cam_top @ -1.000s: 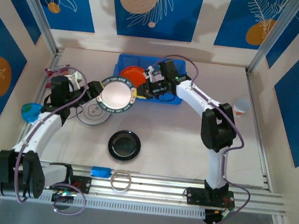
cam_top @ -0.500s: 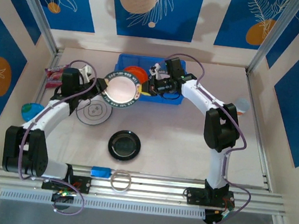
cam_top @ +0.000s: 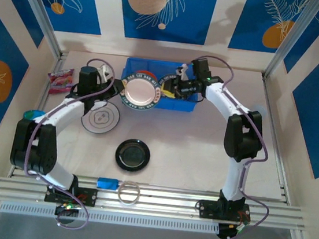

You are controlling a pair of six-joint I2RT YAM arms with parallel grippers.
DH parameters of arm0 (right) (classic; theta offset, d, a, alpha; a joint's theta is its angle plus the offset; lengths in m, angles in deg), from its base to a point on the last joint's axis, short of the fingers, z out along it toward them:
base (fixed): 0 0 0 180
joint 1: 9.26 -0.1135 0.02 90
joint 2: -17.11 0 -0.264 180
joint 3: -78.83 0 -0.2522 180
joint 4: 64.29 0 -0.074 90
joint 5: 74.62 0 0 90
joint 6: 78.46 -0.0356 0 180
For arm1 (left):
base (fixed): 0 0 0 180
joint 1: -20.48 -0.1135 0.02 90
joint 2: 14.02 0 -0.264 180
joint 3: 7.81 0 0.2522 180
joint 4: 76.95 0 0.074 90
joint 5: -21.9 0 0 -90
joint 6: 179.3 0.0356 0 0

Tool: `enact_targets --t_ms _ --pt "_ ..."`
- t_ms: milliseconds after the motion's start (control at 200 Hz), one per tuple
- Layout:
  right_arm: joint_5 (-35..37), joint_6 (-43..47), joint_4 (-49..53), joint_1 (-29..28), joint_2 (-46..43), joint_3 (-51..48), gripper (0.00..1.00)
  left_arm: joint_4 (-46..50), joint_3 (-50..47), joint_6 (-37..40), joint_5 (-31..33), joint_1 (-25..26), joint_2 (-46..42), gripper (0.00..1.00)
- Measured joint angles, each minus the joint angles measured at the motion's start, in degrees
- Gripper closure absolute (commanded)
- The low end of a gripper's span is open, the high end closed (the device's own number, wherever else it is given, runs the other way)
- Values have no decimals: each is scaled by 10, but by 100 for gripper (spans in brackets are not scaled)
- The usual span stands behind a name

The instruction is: Place the plates into the plastic bin on the countertop

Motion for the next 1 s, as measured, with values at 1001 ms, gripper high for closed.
enact_targets --t_ms 1001 --pt "152 -57 -43 155 -151 -125 73 179 499 19 107 134 372 100"
